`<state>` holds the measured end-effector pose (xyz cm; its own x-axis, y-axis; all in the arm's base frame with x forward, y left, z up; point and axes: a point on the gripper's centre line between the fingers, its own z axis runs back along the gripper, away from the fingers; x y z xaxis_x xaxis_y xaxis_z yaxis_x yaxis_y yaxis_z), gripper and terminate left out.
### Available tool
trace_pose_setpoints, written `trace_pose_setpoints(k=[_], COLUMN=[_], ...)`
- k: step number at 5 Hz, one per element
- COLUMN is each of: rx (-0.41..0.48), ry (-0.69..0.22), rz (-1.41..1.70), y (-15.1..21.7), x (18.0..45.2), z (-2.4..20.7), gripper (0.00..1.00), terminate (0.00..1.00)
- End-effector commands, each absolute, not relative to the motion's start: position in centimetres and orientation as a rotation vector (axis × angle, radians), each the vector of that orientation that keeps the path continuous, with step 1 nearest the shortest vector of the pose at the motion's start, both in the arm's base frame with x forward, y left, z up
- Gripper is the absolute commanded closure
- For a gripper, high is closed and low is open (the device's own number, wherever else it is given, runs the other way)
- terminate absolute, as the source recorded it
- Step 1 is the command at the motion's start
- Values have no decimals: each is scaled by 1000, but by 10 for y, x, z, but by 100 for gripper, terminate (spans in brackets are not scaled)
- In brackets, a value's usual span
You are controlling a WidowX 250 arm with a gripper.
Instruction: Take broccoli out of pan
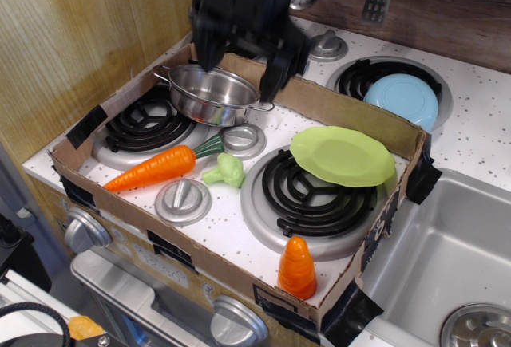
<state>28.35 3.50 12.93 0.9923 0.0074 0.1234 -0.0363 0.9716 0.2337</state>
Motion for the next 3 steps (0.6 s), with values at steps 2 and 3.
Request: trace_pose_setpoints(k=[2,3], rx=[213,213], ry=[-164,-164], rz=[-38,-38], y=[27,27], x=[299,299], z=[149,149], gripper=[0,0], terminate=[0,100])
